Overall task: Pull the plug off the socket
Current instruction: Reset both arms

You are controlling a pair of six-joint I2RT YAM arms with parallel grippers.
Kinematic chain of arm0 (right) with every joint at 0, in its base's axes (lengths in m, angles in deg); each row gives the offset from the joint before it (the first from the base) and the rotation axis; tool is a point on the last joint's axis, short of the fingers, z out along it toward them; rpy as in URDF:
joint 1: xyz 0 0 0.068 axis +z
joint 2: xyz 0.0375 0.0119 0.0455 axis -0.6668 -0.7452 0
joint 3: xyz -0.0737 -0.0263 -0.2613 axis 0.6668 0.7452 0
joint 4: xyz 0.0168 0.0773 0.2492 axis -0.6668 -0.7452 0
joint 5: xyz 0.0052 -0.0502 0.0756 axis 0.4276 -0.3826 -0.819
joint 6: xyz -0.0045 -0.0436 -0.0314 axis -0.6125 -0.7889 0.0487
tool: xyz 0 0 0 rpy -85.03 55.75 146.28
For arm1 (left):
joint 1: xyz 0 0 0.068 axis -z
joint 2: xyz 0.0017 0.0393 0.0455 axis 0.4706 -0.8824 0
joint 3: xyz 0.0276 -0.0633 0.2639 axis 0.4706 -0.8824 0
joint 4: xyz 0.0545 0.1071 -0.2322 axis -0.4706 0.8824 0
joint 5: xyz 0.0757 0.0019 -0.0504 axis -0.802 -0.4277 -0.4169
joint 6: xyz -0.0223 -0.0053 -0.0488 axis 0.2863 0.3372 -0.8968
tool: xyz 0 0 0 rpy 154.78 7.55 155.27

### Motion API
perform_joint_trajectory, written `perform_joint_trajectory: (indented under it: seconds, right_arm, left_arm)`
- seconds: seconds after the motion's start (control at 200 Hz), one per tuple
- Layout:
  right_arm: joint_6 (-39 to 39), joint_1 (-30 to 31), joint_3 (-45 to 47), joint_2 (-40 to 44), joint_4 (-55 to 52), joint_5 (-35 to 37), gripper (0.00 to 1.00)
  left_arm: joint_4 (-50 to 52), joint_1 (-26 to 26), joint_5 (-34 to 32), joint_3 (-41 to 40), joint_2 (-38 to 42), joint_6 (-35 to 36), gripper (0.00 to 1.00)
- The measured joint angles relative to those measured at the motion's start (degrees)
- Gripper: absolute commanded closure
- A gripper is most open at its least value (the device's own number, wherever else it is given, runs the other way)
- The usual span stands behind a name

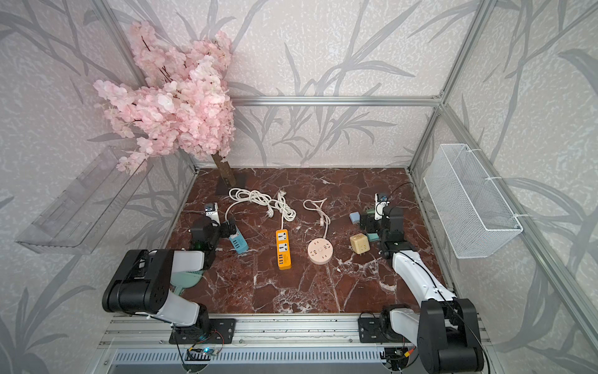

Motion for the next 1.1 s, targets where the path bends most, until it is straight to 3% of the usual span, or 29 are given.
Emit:
perform_joint_trajectory:
  seconds: [0.29,0.56,1.1]
  right_arm:
    - [-1.0,-0.4,8.2,-10.7,19.2,-3.6,0.01]
    - [-0.3,-0.4,9.3,-22.7,37.3,-5.7,0.01]
    - [-2.2,-0.3,9.4,-23.3,40.7,-8.0,0.01]
  left_arm:
    - [0.1,0.0,0.0,0.0,0.0,0.0,0.00]
    - [0.1,0.0,0.0,0.0,0.0,0.0,0.00]
    - [0.1,0.0,0.0,0.0,0.0,0.0,0.00]
